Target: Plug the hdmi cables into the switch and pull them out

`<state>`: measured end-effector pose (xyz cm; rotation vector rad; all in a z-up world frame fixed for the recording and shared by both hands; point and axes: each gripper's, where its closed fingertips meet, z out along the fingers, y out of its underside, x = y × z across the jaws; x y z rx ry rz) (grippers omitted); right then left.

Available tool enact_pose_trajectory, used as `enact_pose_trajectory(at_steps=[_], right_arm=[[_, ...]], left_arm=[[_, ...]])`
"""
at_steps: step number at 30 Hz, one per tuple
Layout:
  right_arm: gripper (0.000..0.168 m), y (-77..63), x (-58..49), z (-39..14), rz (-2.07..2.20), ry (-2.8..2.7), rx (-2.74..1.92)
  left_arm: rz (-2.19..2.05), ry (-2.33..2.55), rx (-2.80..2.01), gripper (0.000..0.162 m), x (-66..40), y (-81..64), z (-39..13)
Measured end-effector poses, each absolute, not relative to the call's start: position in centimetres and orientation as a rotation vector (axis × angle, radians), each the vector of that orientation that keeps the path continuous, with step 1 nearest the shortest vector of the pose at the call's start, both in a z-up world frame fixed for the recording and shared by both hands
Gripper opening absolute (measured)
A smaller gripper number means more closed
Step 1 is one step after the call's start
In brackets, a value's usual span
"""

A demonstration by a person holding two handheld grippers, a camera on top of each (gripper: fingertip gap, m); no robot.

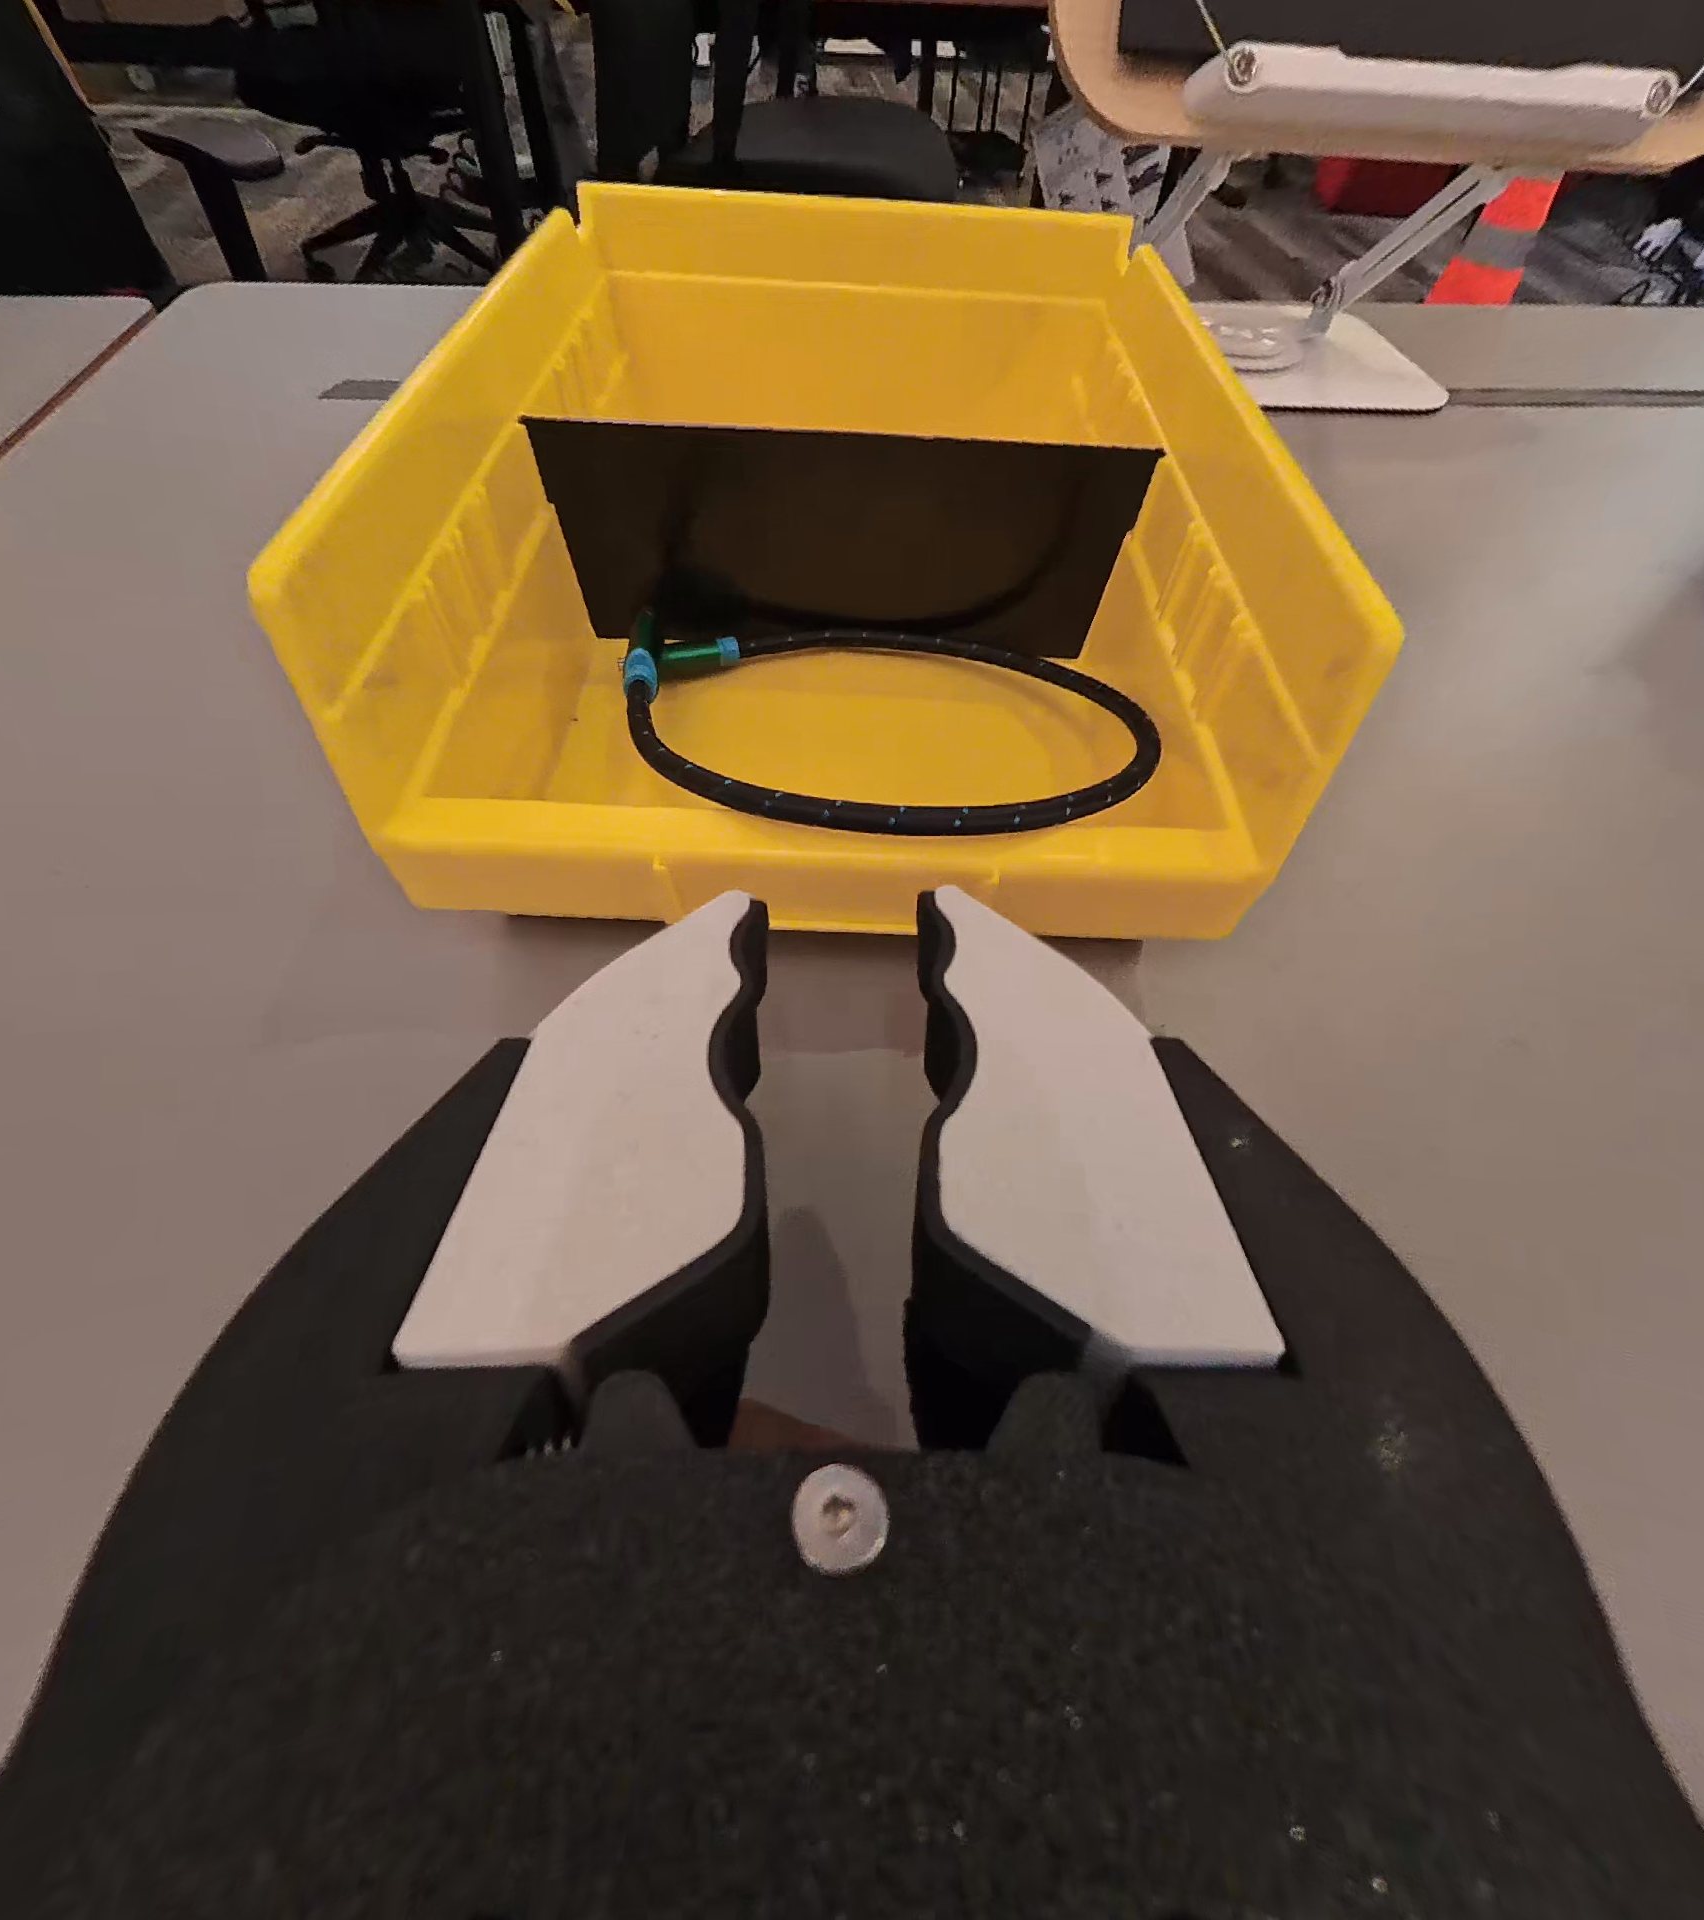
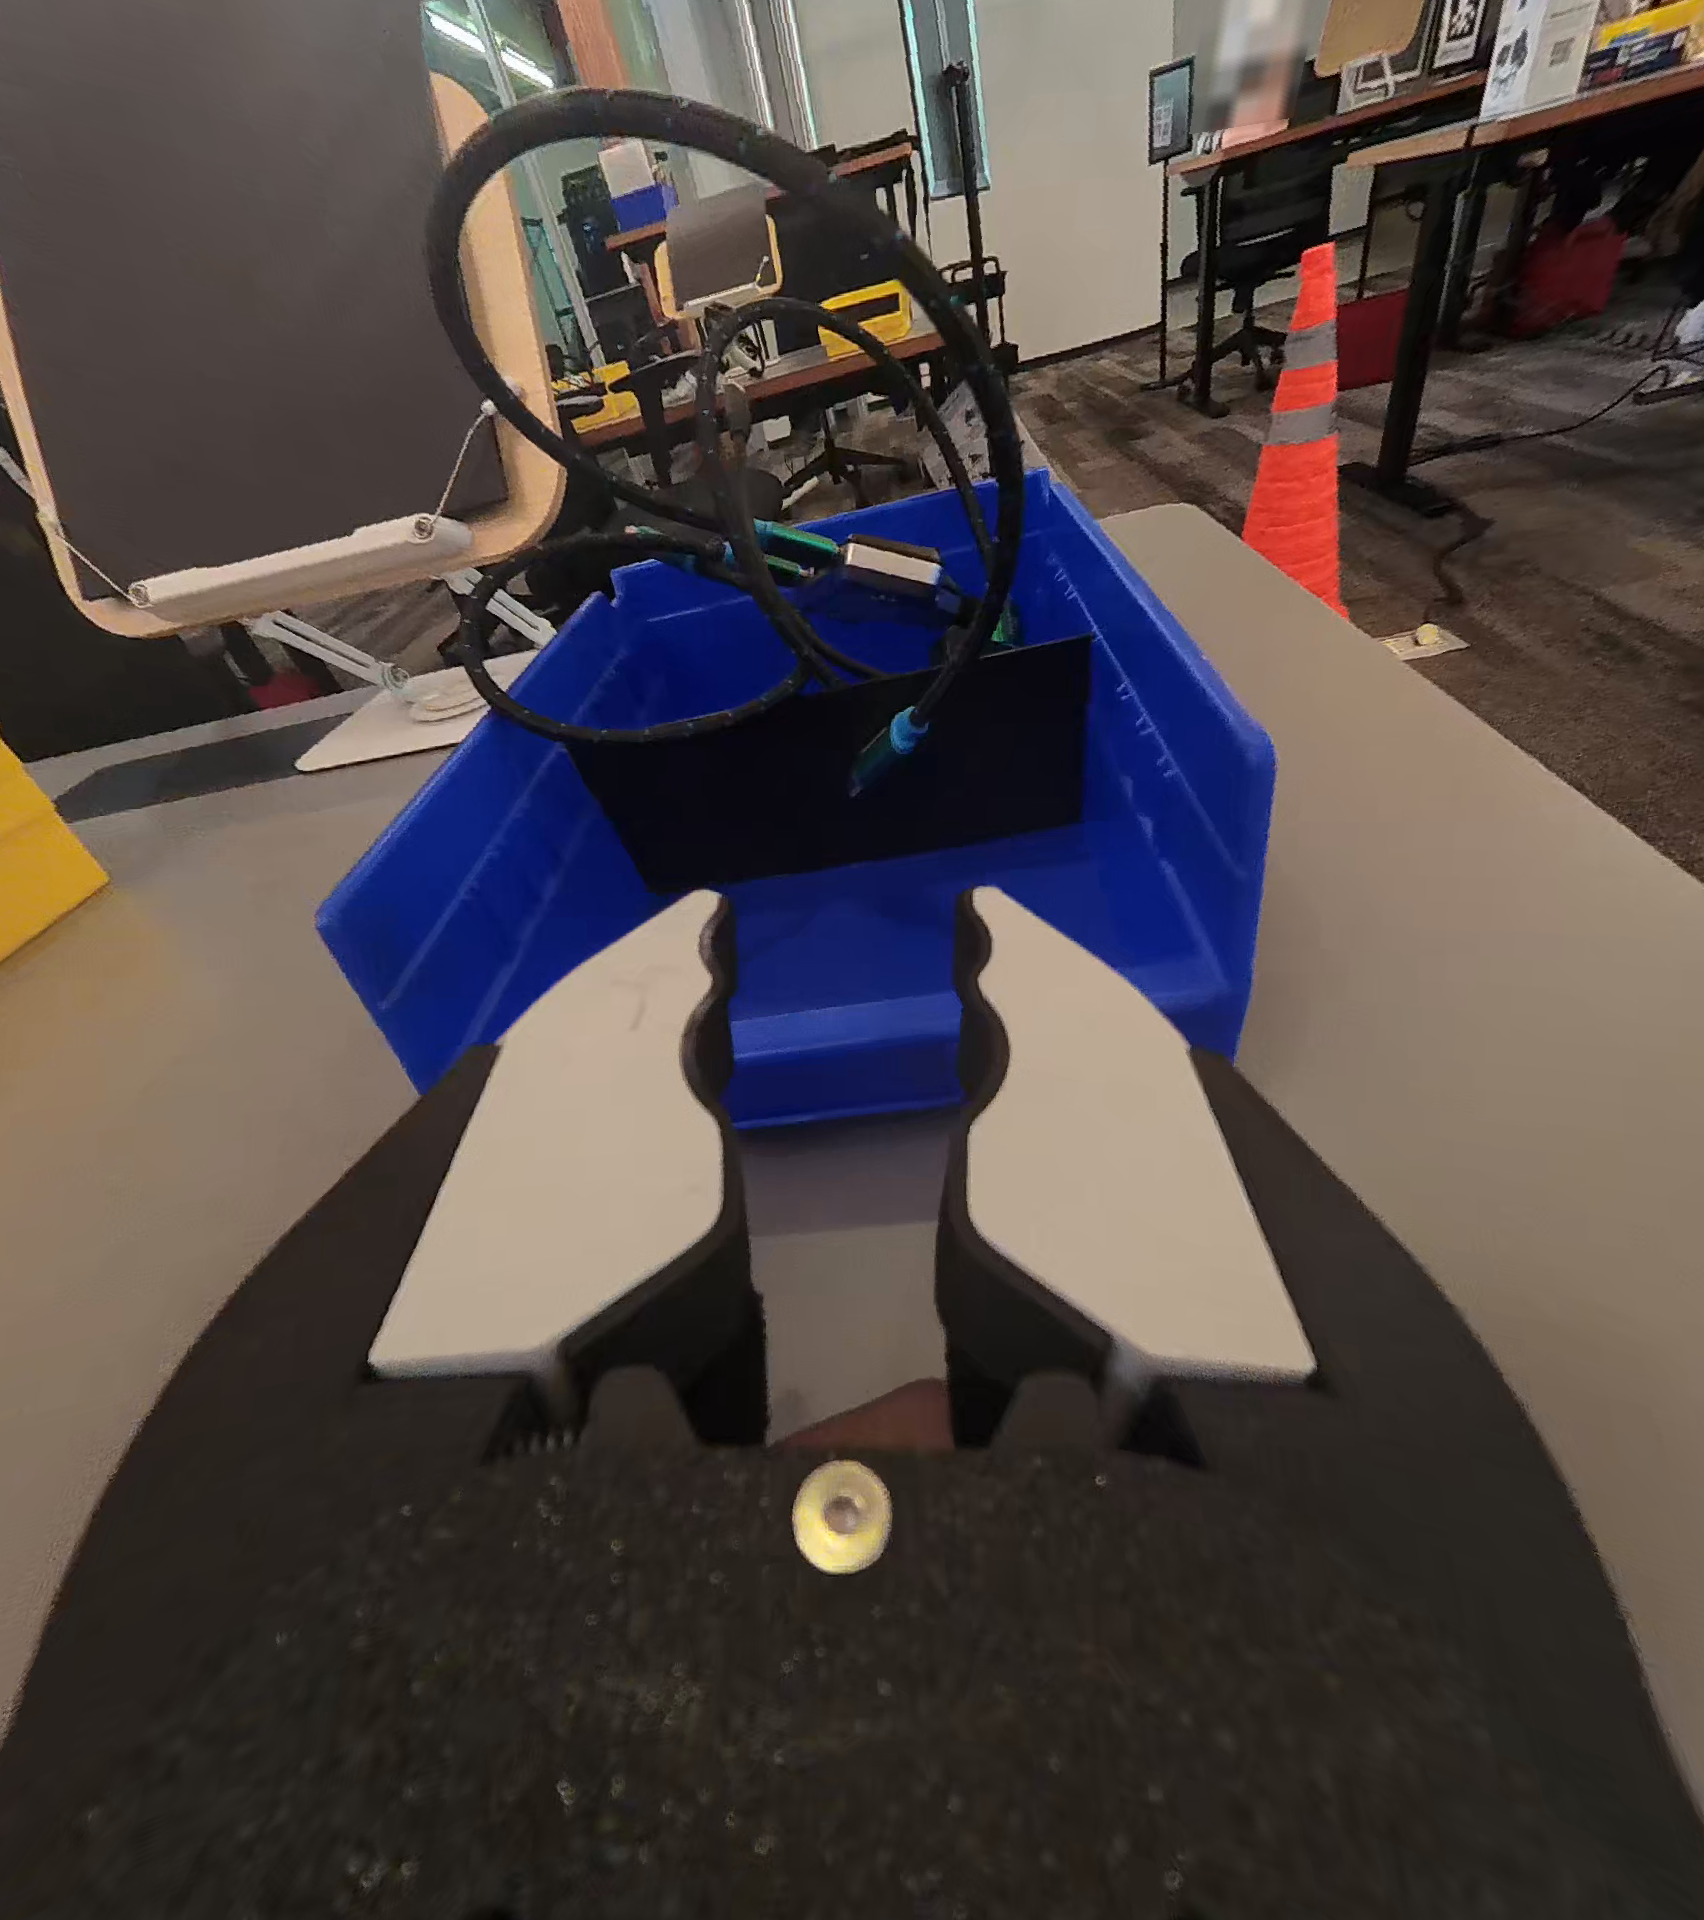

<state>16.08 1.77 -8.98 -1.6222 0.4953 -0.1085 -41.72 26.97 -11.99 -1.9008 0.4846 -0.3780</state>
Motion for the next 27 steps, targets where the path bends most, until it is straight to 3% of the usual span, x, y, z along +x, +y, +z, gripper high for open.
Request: enact_pose_trajectory(at_steps=[11, 16, 21, 24, 27], right_arm=[[0.037, 4.2, 12.8, -9.4, -0.019, 0.336, -1.698], [0.058, 7.6, 7.2, -9.8, -0.034, 0.137, -1.777], [0.058, 11.1, 4.2, -11.3, 0.011, 0.094, -1.862], [0.073, 12.5, 2.6, -11.6, 0.047, 0.069, -1.876], [0.079, 13.1, -0.7, -11.2, 0.198, 0.028, -1.877]], left_arm=[[-0.414, 0.496, -1.937, 0.027, -42.2, 26.8, -12.8], [-0.503, 0.601, -1.881, 0.026, -40.0, 25.6, -12.2], [-0.679, 0.794, -1.747, 0.035, -35.4, 22.3, -10.4], [-0.768, 0.906, -1.729, 0.035, -32.8, 20.1, -11.0], [-0.993, 0.992, -1.751, 0.054, -29.3, 17.2, -11.6]])
